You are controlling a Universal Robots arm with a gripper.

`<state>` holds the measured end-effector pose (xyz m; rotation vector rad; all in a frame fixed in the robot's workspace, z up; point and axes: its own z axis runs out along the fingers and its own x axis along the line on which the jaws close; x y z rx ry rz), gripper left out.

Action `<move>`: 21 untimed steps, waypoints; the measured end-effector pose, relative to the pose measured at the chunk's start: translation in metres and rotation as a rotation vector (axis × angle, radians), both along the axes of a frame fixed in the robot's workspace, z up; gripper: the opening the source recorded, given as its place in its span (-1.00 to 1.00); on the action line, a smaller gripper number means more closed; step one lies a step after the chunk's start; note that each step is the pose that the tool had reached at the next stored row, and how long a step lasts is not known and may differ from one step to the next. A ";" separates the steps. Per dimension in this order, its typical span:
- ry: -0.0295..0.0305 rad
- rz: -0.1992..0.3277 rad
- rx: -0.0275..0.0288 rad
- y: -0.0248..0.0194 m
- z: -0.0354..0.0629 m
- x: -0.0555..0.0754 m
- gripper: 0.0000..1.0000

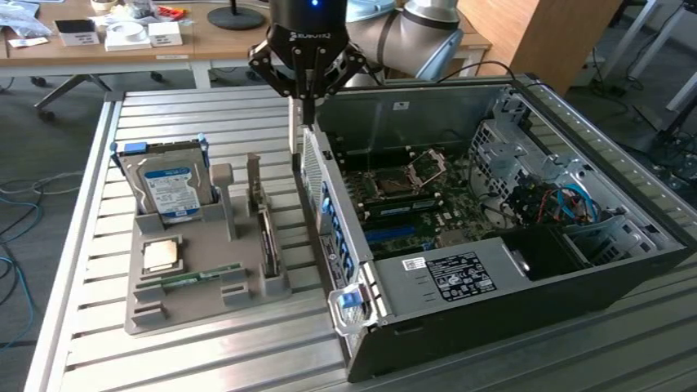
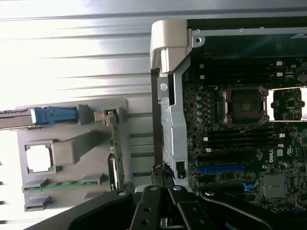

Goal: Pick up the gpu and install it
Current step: 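Reach for the gpu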

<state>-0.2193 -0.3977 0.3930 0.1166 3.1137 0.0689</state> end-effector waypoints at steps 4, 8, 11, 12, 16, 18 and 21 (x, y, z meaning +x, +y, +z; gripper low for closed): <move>0.0001 0.000 -0.0001 0.0001 0.0001 -0.006 -0.79; 0.0000 0.000 0.0000 0.0001 0.0000 -0.010 -0.79; 0.0000 0.000 0.0000 0.0001 0.0000 -0.013 -0.79; 0.0000 0.000 0.0000 0.0001 0.0000 -0.014 -0.79; 0.0000 0.000 0.0000 0.0001 0.0000 -0.017 -0.79; 0.0000 0.000 0.0000 0.0001 0.0000 -0.019 -0.79; 0.0000 0.000 0.0000 0.0001 0.0000 -0.021 -0.79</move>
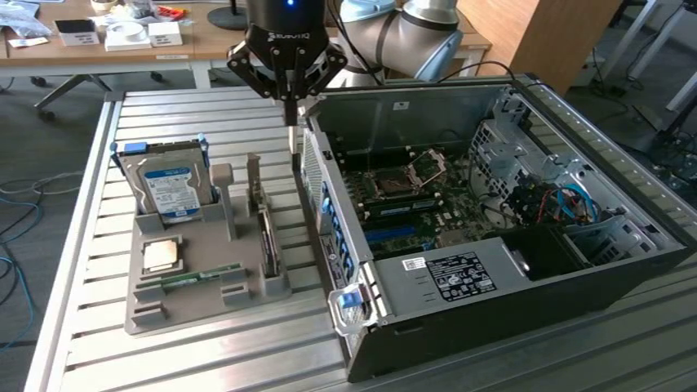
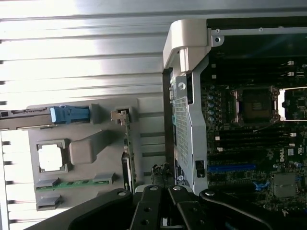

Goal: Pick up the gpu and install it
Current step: 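Reach for the gpu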

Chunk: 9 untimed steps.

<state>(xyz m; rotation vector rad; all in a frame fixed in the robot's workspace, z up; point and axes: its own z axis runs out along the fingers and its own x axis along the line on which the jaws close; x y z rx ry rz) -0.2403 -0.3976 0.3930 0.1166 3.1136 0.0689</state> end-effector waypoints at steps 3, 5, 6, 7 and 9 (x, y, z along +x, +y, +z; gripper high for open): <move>0.0000 0.000 0.0000 0.0000 0.0000 -0.001 -0.79; 0.0001 0.000 0.0000 0.0000 0.0000 -0.001 -0.79; 0.0001 0.000 -0.0001 0.0000 0.0000 -0.001 -0.79; 0.0000 0.000 0.0000 0.0000 0.0000 -0.001 -0.79; 0.0001 0.000 -0.0001 0.0000 0.0001 -0.002 -0.79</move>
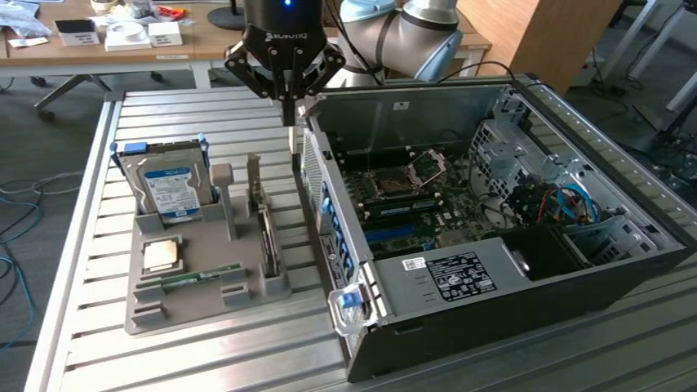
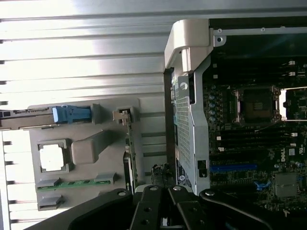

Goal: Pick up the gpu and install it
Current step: 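Reach for the gpu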

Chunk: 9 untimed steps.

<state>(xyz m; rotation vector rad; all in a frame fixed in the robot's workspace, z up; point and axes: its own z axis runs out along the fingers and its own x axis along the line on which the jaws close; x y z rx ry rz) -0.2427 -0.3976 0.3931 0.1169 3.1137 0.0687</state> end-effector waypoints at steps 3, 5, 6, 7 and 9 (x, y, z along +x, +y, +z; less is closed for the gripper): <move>-0.0001 0.000 0.0001 0.0000 -0.0001 -0.003 -0.79; -0.0001 0.000 0.0000 0.0000 0.0000 -0.005 -0.79; -0.0001 0.000 0.0001 0.0000 -0.0001 -0.006 -0.79; -0.0001 0.000 0.0000 0.0000 0.0000 -0.006 -0.79; 0.0000 0.000 0.0000 0.0000 0.0000 -0.007 -0.79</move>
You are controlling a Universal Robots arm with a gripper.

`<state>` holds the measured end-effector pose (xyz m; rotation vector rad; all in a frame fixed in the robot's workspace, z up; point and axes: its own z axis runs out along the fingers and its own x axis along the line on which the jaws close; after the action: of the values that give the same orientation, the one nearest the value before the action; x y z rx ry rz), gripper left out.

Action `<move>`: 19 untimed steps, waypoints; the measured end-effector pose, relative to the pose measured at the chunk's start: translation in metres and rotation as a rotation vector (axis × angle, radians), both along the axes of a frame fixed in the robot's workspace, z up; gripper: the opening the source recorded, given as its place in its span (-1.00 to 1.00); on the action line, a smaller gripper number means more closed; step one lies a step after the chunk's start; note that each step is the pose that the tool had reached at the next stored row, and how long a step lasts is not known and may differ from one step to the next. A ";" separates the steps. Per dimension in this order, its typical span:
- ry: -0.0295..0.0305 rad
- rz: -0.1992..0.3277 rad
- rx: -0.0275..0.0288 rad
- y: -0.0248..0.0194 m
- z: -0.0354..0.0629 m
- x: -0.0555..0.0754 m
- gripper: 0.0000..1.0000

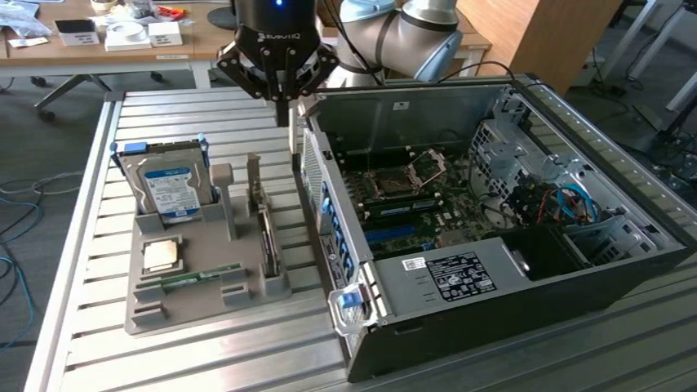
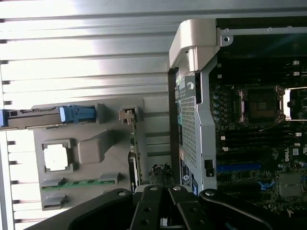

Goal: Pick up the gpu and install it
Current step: 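Reach for the gpu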

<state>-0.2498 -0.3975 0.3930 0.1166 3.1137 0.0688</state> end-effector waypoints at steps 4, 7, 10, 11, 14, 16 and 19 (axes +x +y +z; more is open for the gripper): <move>0.0000 0.000 0.0001 0.0000 0.0000 -0.002 -0.79; 0.0000 0.000 0.0001 0.0000 0.0000 -0.003 -0.79; 0.0000 0.000 0.0000 0.0000 0.0000 -0.004 -0.79; -0.0001 0.000 0.0001 0.0000 0.0000 -0.004 -0.79; 0.0000 0.000 0.0001 0.0000 0.0000 -0.005 -0.79; 0.0000 0.000 0.0000 0.0000 0.0000 -0.006 -0.79; 0.0000 0.000 0.0000 0.0000 0.0000 -0.009 -0.79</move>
<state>-0.2592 -0.3975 0.3930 0.1167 3.1137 0.0688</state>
